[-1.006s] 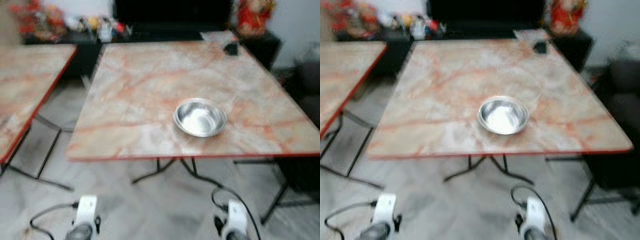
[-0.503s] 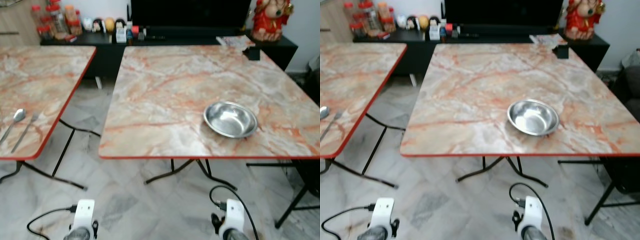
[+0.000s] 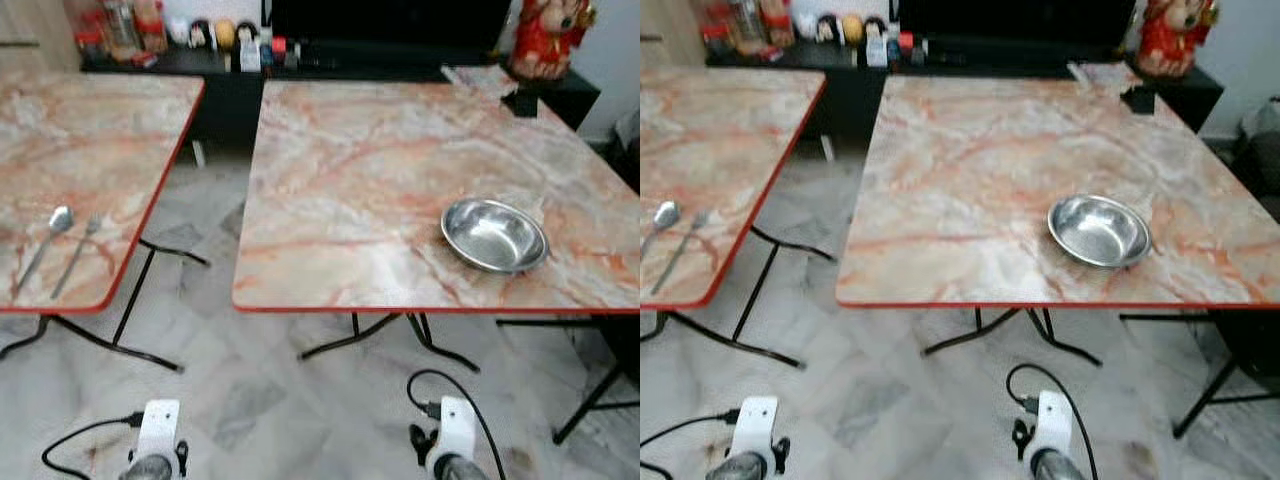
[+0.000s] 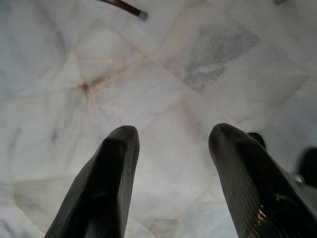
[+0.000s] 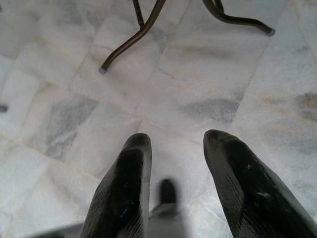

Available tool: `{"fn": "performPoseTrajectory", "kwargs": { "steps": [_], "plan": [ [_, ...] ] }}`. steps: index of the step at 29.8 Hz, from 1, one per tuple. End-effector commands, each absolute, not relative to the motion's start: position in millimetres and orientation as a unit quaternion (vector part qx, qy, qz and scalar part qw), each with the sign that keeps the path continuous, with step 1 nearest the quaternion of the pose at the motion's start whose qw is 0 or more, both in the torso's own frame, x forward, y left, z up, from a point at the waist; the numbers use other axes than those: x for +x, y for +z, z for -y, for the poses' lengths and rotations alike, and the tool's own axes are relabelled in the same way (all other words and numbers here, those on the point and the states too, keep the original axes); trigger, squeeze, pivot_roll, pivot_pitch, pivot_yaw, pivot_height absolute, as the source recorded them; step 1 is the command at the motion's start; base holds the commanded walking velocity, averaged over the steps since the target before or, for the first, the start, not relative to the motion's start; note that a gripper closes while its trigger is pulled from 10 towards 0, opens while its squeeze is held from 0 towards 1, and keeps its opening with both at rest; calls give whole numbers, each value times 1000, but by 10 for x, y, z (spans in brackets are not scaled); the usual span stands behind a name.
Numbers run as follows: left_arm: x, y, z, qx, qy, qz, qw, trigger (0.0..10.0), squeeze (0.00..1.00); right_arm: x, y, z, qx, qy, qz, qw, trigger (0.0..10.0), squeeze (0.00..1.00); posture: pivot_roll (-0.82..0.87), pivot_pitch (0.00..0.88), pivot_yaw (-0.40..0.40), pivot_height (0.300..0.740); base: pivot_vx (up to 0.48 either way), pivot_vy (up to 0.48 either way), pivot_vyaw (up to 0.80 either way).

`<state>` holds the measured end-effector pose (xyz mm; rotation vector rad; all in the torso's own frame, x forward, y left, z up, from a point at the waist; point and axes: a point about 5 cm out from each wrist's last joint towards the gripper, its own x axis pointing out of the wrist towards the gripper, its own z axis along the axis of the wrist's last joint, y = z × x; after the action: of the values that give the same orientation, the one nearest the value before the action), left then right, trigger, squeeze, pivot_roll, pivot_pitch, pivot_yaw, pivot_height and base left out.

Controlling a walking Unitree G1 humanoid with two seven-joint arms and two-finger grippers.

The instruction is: Setting the table

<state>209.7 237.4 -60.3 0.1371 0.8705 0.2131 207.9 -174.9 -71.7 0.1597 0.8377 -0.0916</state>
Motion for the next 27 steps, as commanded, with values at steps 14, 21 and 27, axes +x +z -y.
{"fn": "performPoseTrajectory", "kwargs": {
  "steps": [14, 21, 27],
  "plan": [
    [2098, -616, -2322, 54, 106, -420, 899, 10000, 0, 2030, -737, 1825, 80, -57, -411, 906, 10000, 0, 64, 109, -20, 740, 0, 382, 0],
    [2115, -608, -2317, 54, 104, -419, 900, 10000, 0, 2040, -732, 1818, 79, -56, -411, 906, 10000, 0, 69, 114, -19, 740, 0, 383, 0],
    [2119, -601, -2334, 54, 107, -417, 901, 10000, 0, 2051, -728, 1803, 78, -54, -411, 907, 10000, 0, 72, 113, -17, 740, 0, 382, 0]
  ]
}}
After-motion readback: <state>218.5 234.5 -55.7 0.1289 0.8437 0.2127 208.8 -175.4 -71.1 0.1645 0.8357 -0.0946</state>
